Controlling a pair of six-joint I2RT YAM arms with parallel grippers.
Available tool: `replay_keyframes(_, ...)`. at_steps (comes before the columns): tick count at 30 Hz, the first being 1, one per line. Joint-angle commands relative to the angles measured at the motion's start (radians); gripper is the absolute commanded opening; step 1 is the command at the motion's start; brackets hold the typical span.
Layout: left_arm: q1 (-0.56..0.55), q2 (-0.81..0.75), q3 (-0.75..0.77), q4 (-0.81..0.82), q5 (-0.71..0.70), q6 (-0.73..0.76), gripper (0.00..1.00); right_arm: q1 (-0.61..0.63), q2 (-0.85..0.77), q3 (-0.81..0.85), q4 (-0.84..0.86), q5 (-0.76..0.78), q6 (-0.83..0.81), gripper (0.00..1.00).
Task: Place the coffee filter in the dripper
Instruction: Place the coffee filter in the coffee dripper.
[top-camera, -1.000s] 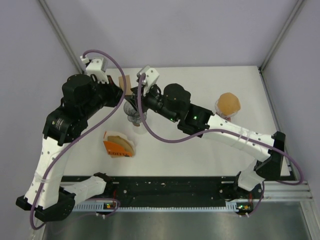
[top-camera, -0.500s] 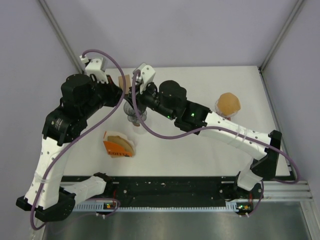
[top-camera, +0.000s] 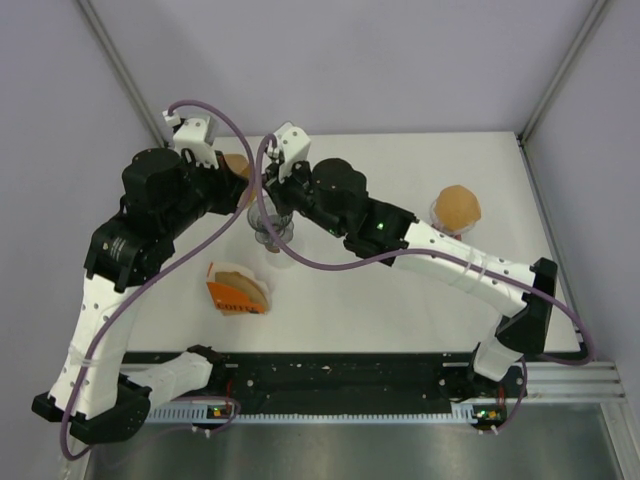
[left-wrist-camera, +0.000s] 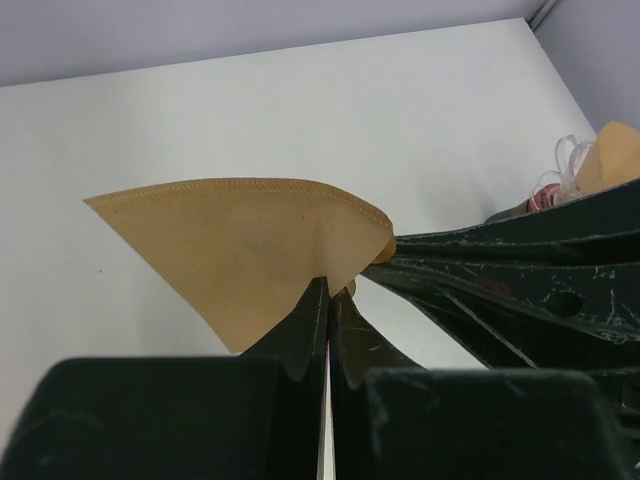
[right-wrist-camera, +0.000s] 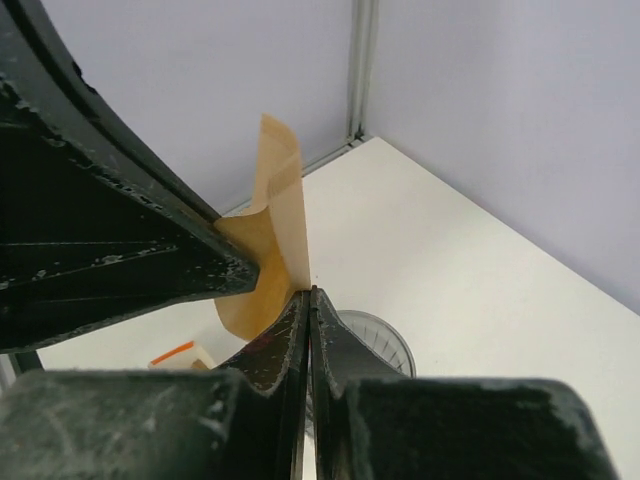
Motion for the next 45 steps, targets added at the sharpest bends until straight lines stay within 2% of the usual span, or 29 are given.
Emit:
replay_keyframes(1,-0.002,-0.016,0.010,0.042,-0.050,0.069,0.00,-0.015,-0.035,0.007,0.034,0.043,0.002,0.00)
replay_keyframes(4,-0.002,-0.012,0.009,0.044,-0.094,0.141,0.00,-0.018,-0.040,0.002,0.036,0.053,-0.001,0.00)
replay_keyframes(7,-0.003,-0.012,-0.002,0.057,-0.067,0.152,0.00,-0.025,-0.037,-0.016,0.071,-0.033,0.011,0.00)
replay_keyframes(10,-0.006,0.000,-0.001,0.050,-0.054,0.140,0.00,-0.024,-0.022,-0.012,0.088,-0.115,0.040,0.13)
replay_keyframes(14,-0.005,-0.010,-0.014,0.057,-0.055,0.131,0.00,-0.022,-0.046,-0.056,0.117,-0.176,0.028,0.41)
replay_keyframes(18,-0.005,-0.007,-0.008,0.059,-0.039,0.102,0.00,-0.021,-0.057,-0.084,0.129,-0.191,0.025,0.48)
replay_keyframes(22,-0.003,-0.006,-0.007,0.056,-0.025,0.096,0.00,-0.019,-0.037,-0.064,0.126,-0.193,0.025,0.47)
replay_keyframes(34,-0.005,-0.010,-0.007,0.051,0.011,0.100,0.00,-0.021,-0.016,-0.026,0.132,-0.127,0.033,0.30)
replay_keyframes(45,-0.005,-0.018,-0.011,0.050,0.034,0.105,0.00,-0.021,0.015,0.028,0.100,-0.078,0.034,0.26)
